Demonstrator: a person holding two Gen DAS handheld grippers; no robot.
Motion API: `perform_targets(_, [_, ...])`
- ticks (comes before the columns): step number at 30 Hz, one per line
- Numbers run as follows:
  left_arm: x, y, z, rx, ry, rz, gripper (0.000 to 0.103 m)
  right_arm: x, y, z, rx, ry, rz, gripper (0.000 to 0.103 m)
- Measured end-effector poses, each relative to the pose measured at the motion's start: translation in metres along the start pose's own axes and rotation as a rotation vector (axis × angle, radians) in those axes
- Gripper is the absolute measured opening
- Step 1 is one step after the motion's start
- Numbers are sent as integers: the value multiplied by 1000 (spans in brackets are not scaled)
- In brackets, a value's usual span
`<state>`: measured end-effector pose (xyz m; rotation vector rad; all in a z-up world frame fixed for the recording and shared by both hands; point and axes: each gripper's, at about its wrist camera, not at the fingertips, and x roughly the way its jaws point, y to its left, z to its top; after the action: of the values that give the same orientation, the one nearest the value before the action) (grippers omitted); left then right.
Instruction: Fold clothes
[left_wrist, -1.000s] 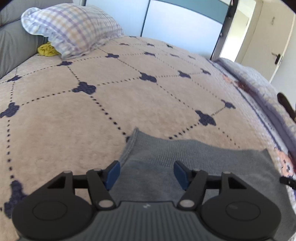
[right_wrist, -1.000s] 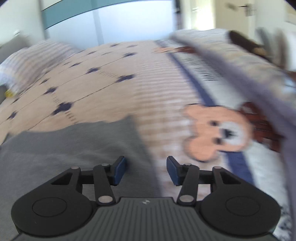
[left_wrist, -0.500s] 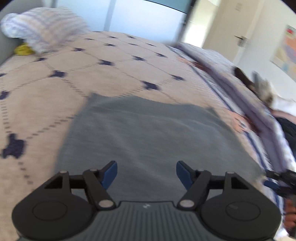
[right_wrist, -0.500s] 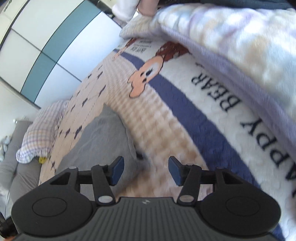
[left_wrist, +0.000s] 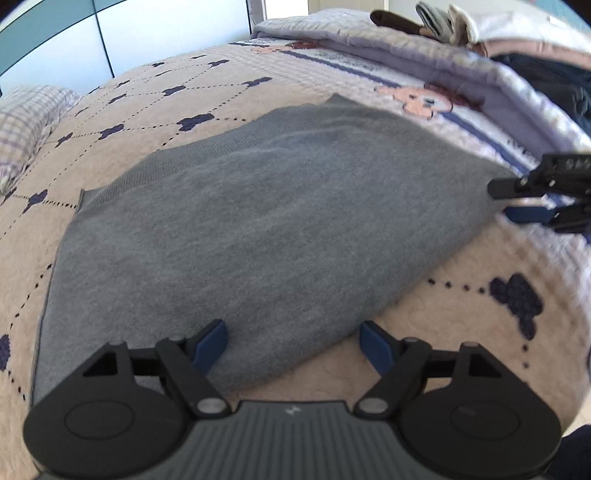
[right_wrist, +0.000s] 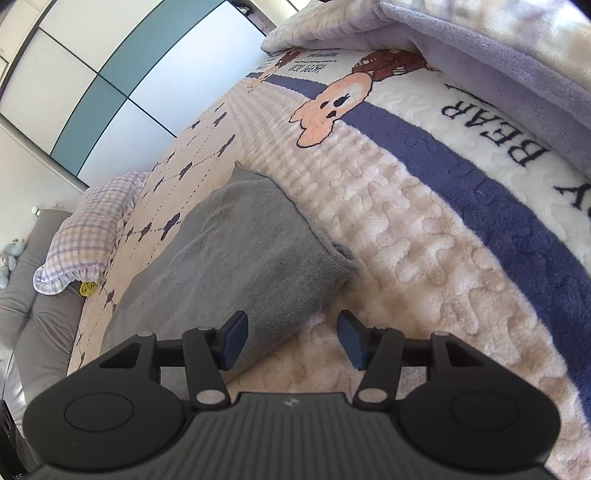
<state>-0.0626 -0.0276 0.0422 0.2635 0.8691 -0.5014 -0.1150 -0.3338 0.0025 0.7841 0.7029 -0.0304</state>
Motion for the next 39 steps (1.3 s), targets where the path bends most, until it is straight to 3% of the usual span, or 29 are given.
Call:
perform_targets(7, [-17,5,5,-54,-68,-349,80,4,0,3,33,-18,39,57])
perform_targets(10, [-3,-5,5,-25,-35,-434,80,6,3,3,24,-17,35,57])
perform_targets(12, [12,-13,2,-10,37,-463,80,7,4,4,18,-11,32,57])
perform_targets(13, [19,-15,0,-6,69,-452,79,7,4,5,13,-7,32,57])
perform_targets(15, [16,-16,-2,-5,57,-446,79,8,4,6,6,1,33,57])
perform_targets(17, [3,-17,-1,16,18,-413,77,8,3,6,7,3,33,56])
perform_targets(21, [-17,-11,5,1,-81,-449,81,8,2,5,15,-4,36,56])
perform_targets(27, [16,-7,1,-45,-24,-416,82,11,3,3,25,-18,35,56])
perform_targets(28, [20,-8,0,-42,-24,-417,87,11,5,4,20,-18,33,54])
perform_targets(30, [15,-7,1,-59,-28,-416,87,13,8,6,4,-22,25,43])
perform_targets(32, [10,-3,2,-74,-32,-408,85,14,14,8,-15,-32,15,18])
perform_targets(33, [5,1,2,-90,-40,-401,85,14,17,9,-27,-40,11,15])
perform_targets(35, [-7,14,0,-132,-70,-395,85,11,32,10,-92,-83,6,10])
perform_targets(37, [-22,33,-8,-173,-115,-368,85,7,59,7,-241,-131,-2,9])
perform_targets(39, [-41,61,-23,-262,-172,-340,85,9,101,1,-467,-167,-5,8])
